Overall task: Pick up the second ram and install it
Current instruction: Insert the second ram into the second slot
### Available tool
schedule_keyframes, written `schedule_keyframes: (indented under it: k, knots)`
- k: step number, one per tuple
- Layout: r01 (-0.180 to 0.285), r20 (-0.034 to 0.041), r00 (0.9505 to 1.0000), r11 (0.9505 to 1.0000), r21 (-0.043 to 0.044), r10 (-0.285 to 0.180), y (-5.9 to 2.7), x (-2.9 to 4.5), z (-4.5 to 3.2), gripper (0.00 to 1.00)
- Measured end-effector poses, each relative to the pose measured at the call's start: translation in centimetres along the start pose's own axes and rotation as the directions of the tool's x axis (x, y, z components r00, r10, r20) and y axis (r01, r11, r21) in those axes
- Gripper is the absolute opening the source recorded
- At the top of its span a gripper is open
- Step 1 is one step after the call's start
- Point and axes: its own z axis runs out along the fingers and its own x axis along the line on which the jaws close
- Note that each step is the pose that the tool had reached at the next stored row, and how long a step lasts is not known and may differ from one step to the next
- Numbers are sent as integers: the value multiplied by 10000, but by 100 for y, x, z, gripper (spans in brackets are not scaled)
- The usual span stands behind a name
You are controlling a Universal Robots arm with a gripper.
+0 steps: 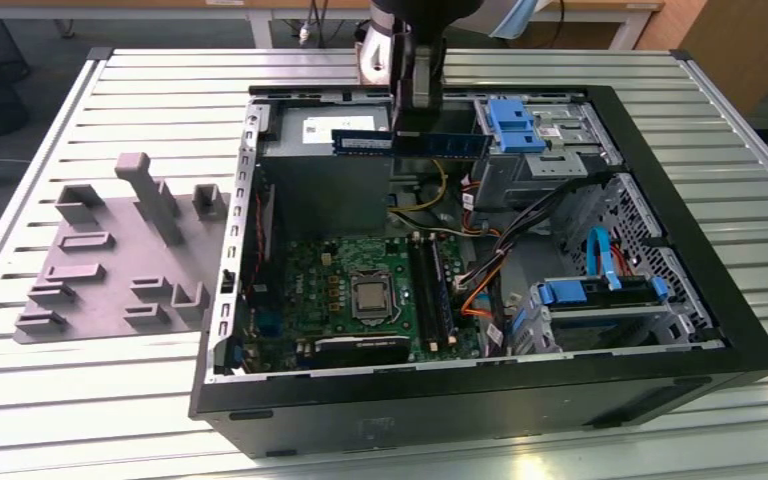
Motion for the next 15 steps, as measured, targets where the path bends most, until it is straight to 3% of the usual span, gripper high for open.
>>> schedule_keyframes:
  k: [15]
  knots:
    - [-338, 5, 9994, 9994, 2, 338, 0, 0, 0, 14]
